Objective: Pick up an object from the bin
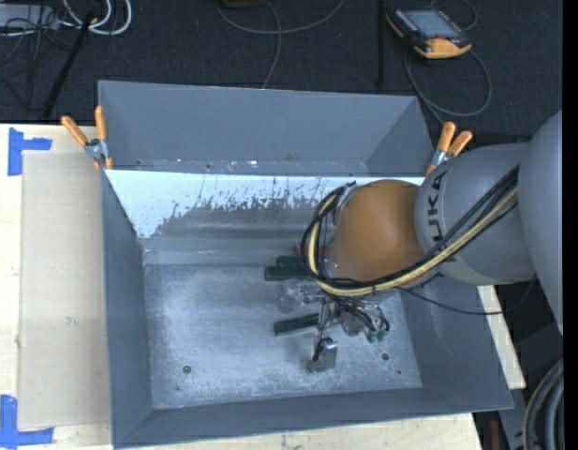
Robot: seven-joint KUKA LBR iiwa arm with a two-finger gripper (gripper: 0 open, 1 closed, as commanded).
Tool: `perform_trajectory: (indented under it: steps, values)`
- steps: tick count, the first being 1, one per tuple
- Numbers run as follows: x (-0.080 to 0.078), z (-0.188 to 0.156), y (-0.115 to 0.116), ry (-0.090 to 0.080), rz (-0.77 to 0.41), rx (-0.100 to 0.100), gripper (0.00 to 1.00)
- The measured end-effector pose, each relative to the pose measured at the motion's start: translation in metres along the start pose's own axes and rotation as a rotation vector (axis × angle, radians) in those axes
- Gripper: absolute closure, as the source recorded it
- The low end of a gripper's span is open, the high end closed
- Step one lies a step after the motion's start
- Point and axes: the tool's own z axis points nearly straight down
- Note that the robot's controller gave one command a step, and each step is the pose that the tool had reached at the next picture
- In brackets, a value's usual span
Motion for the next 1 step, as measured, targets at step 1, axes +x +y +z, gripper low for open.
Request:
perform_trajectory:
  steps: [1]
  values:
    - [0.0004, 0.0007, 0.0003, -0.002, 0.003, 0.001, 0.00]
